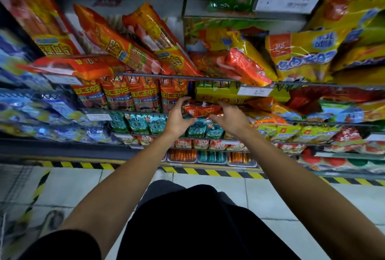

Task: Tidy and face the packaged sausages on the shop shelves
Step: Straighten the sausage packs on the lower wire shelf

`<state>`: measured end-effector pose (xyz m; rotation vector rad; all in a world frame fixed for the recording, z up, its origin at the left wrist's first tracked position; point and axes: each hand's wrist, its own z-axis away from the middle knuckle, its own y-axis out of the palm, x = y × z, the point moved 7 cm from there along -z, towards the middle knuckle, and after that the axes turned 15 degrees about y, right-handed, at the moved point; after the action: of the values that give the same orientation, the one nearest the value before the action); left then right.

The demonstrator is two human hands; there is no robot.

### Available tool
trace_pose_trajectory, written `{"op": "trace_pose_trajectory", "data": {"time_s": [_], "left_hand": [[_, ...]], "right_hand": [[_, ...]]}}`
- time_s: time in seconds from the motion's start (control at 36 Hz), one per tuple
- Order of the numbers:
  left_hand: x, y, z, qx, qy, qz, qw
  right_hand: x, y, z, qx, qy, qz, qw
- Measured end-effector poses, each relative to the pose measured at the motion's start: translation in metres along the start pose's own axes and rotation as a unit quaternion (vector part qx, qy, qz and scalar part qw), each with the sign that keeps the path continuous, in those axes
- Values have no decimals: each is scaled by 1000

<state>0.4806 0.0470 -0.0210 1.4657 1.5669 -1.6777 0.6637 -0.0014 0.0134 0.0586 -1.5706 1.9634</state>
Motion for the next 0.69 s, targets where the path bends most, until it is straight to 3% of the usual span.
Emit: {"op": "trace_pose_trajectory", "data": {"time_s": [0.31, 0.47, 0.58, 0.69], "left_hand": [[18, -5, -8, -27, 24, -20, 999], [10, -16, -13, -84, 45, 5, 995], [13, -13, -16, -100, 51, 23, 993], [23, -4, -21, -51, 34, 21, 998]], "right_hand": [[-8, 6, -22, 75, -2, -60, 995], [-9, 2, -28, 32, -33, -158, 986], [-8, 2, -34, 20, -26, -130, 991], [-10, 3, -46, 15, -7, -100, 995]]}}
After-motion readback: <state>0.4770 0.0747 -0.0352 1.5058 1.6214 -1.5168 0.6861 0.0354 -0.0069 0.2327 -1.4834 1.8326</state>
